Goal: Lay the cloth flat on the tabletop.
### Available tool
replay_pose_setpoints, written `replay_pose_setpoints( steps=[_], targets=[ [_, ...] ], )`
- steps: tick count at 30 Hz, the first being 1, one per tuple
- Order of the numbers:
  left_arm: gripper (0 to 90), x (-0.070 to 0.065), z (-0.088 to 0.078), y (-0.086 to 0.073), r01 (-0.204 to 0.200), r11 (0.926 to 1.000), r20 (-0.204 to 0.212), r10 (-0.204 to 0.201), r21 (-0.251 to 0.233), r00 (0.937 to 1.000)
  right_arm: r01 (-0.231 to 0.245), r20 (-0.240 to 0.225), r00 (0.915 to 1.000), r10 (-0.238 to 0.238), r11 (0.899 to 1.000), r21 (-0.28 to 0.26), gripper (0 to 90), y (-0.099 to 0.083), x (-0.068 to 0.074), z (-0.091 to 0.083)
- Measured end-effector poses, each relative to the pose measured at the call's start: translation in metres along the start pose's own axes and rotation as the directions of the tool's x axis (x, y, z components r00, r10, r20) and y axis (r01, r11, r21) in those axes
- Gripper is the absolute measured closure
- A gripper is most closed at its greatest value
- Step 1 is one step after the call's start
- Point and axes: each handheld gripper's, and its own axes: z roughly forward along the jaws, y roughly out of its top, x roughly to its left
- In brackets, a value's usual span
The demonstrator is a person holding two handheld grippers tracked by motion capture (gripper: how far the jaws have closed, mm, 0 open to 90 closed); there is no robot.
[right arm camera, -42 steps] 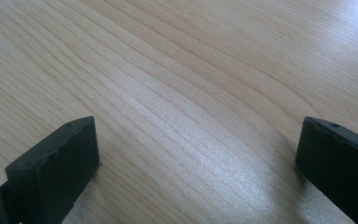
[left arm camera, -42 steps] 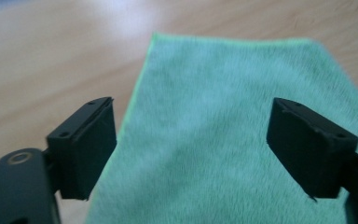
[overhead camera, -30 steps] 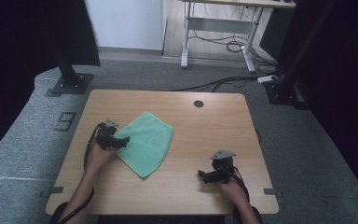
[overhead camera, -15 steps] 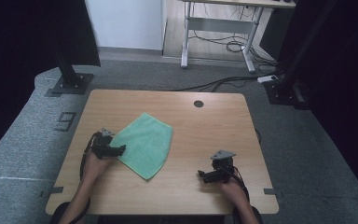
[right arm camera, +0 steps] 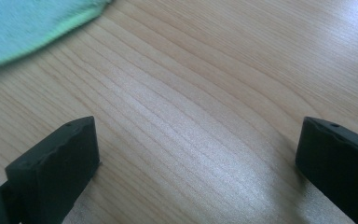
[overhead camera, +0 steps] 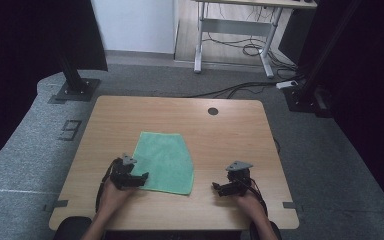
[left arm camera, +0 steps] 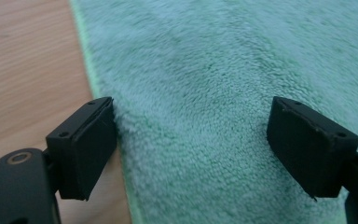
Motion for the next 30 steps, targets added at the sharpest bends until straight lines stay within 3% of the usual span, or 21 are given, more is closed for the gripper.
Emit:
replay_pose_setpoints(
  steps=[3,5,6,7,8,16,23,26,30],
  targets=[
    [14.9,0.000,-0.004,0.007,-0.025,0.9994,0.010,0.025,-0.026,0.9996,0.000,0.000,1.0000,0.000,1.000,0.000,0.0,0.000,0.000,0.000],
    [15.1,0.004,-0.007,0.009,-0.015,0.9990,0.013,0.015,-0.042,0.9998,0.000,0.000,1.0000,0.000,1.000,0.000,0.0,0.000,0.000,0.000],
    [15.2,0.015,-0.012,0.013,0.012,0.9975,0.006,-0.012,-0.070,0.9999,0.000,0.000,1.0000,0.000,1.000,0.000,0.0,0.000,0.000,0.000],
    [15.2,0.015,-0.012,0.013,0.012,0.9975,0.006,-0.012,-0.070,0.9999,0.000,0.000,1.0000,0.000,1.000,0.000,0.0,0.000,0.000,0.000],
    [15.2,0.024,-0.016,0.011,0.025,0.9969,-0.003,-0.025,-0.074,0.9997,0.000,0.000,1.0000,0.000,1.000,0.000,0.0,0.000,0.000,0.000],
    [15.2,0.032,-0.028,-0.013,0.023,0.9995,0.002,-0.023,-0.021,0.9997,0.000,0.000,1.0000,0.000,1.000,0.000,0.0,0.000,0.000,0.000],
    [15.7,0.041,-0.037,-0.030,0.054,0.9984,-0.029,-0.053,0.018,0.9981,0.000,0.000,1.0000,0.000,1.000,0.000,0.0,0.000,0.000,0.000],
    [15.8,0.039,-0.039,-0.036,0.050,0.9979,-0.043,-0.048,0.041,0.9979,0.000,0.000,1.0000,0.000,1.000,0.000,0.0,0.000,0.000,0.000],
    [16.1,0.040,-0.043,-0.044,0.068,0.9971,-0.038,-0.066,0.034,0.9971,0.000,0.000,1.0000,0.000,1.000,0.000,0.0,0.000,0.000,0.000]
  ],
)
